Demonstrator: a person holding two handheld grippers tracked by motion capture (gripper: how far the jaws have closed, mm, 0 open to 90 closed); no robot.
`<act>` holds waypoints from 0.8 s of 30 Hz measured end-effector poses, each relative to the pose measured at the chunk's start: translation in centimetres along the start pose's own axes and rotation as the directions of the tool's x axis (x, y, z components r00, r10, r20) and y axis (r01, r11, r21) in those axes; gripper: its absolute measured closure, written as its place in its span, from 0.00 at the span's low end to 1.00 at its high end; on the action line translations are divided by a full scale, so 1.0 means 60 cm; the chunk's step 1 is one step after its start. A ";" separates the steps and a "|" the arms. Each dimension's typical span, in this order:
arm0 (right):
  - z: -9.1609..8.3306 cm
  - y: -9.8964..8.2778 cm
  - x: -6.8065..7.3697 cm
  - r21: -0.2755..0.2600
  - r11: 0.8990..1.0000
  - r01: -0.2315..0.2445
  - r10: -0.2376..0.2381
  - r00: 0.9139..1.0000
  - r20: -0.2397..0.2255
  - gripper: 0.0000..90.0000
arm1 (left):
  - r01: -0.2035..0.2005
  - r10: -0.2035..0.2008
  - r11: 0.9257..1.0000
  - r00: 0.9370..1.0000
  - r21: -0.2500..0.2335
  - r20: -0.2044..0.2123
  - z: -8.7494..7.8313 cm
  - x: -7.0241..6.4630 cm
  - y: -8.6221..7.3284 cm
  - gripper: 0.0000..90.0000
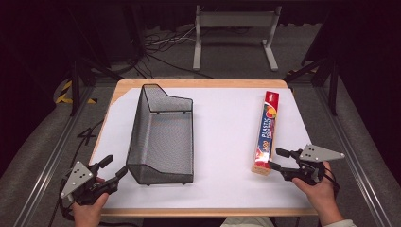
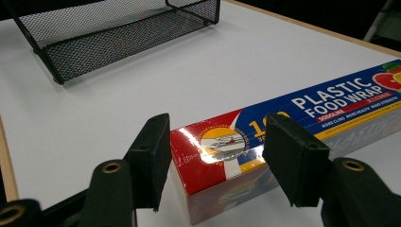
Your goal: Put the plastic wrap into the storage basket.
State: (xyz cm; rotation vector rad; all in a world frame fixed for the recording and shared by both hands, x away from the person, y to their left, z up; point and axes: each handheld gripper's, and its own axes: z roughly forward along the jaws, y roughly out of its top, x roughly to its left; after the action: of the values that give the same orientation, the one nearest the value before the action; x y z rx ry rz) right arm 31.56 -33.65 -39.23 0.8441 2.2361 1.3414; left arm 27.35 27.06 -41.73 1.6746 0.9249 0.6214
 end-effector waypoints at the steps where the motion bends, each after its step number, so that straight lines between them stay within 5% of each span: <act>1: -0.001 0.003 0.000 -0.003 1.000 0.002 -0.002 1.000 0.002 0.48 | 0.001 -0.001 1.000 1.000 0.001 -0.001 0.000 0.000 0.000 0.39; 18: -0.016 0.045 0.015 -0.038 0.999 0.024 -0.024 1.000 0.004 0.66 | -0.002 0.002 1.000 1.000 -0.002 -0.014 -0.001 0.000 0.000 0.39; 24: -0.004 0.062 0.024 -0.030 0.999 0.014 -0.016 0.999 -0.048 0.73 | -0.007 0.007 1.000 1.000 0.003 -0.016 -0.001 -0.001 0.000 0.39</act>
State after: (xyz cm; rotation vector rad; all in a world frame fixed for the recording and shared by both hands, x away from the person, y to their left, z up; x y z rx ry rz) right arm 31.45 -31.49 -35.90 0.7911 2.2482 1.3985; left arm 27.30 27.04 -41.71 1.6778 0.9321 0.6396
